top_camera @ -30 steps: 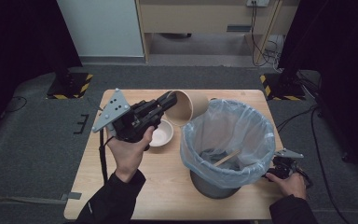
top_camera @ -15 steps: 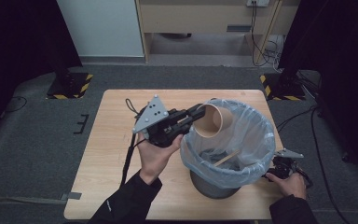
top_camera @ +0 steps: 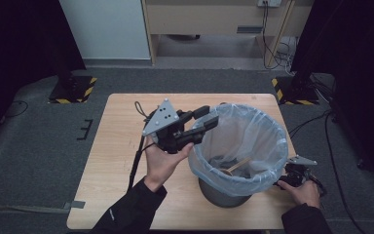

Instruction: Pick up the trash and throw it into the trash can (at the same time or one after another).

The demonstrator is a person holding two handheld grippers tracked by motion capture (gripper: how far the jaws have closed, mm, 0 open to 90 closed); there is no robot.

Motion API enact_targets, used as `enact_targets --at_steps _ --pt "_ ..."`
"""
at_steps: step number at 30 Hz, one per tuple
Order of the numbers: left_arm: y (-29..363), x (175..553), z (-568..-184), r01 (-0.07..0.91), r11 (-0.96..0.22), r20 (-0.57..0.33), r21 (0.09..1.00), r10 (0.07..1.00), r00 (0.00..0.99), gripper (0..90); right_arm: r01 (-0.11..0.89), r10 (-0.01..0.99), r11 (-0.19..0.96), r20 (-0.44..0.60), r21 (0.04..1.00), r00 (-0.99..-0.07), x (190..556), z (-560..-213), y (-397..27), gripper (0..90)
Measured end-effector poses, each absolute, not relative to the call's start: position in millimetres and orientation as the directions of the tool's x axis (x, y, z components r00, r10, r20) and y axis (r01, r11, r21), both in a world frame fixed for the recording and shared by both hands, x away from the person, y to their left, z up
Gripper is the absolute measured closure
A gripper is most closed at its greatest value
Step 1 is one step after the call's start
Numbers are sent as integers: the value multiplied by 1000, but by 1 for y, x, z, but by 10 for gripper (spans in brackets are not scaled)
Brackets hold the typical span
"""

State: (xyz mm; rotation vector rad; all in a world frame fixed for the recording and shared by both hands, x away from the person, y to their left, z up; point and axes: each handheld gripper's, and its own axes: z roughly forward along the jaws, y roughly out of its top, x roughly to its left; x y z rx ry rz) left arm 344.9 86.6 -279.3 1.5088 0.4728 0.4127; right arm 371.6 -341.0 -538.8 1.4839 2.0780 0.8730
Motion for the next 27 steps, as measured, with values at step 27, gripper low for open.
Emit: enact_targets --at_steps 27 --pt "211 403 -378 268 -108 -55 957 842 537 392 667 945 225 8 710 -328 372 -539 -341 20"
